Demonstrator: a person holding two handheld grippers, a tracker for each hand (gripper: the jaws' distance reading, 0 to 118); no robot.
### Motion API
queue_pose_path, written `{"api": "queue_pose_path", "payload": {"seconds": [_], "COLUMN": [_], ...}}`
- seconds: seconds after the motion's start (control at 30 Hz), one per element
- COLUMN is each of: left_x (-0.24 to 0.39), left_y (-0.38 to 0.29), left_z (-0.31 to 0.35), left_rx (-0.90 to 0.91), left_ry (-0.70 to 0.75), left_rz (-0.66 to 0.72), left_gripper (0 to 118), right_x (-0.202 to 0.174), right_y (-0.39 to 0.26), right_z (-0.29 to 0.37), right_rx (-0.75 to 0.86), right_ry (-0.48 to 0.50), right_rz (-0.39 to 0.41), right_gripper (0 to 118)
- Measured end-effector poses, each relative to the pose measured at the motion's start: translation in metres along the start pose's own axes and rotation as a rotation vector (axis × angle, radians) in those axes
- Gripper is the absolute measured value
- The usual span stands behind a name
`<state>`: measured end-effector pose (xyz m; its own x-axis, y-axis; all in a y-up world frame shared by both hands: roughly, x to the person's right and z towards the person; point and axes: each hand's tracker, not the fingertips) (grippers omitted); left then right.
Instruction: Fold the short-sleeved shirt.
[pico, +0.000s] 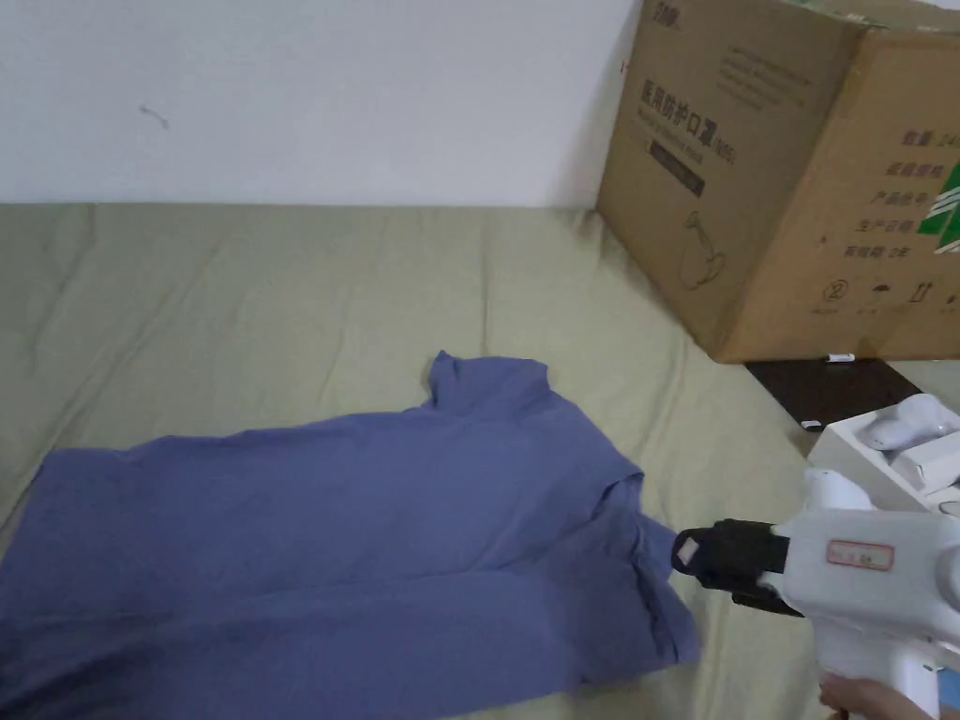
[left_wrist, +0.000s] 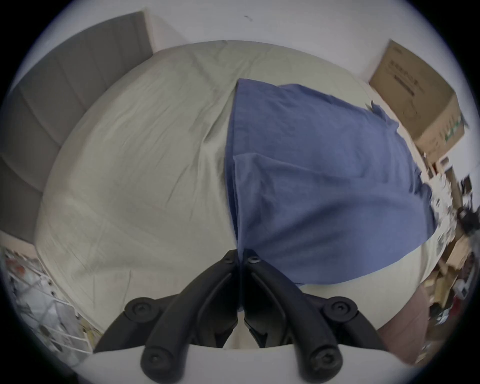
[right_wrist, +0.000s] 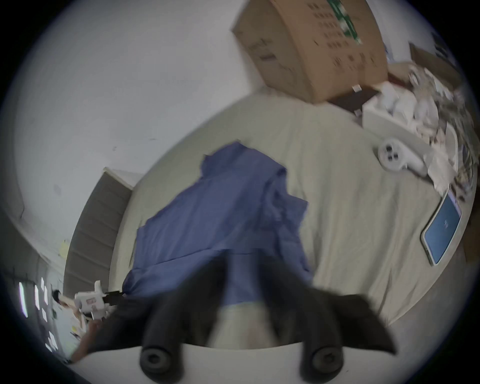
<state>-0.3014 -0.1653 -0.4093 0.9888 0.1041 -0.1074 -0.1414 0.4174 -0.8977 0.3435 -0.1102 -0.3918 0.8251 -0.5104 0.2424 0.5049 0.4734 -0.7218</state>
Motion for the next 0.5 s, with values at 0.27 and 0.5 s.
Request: {"api": "queue_pose_path", "payload": {"seconds": [0.27,0.5], "left_x": [0.013,0.007], "left_y": [-0.003,0.0], "left_z": [0.016,0.02], "left_rx": [0.033,0.023], "left_ry": [0.034,0.01], "left_rz": [-0.075,-0.049], "left_gripper": [1,1], "right_x": [0.035,0.011], "right_y": [0.014,-0.008], "right_z": [-0.09,-0.104], "right_rx": [-0.269,-0.312], "right_ry": [-0.14,-0.261], "right_rz": [-0.036,0.22], "right_gripper": [115,18]}}
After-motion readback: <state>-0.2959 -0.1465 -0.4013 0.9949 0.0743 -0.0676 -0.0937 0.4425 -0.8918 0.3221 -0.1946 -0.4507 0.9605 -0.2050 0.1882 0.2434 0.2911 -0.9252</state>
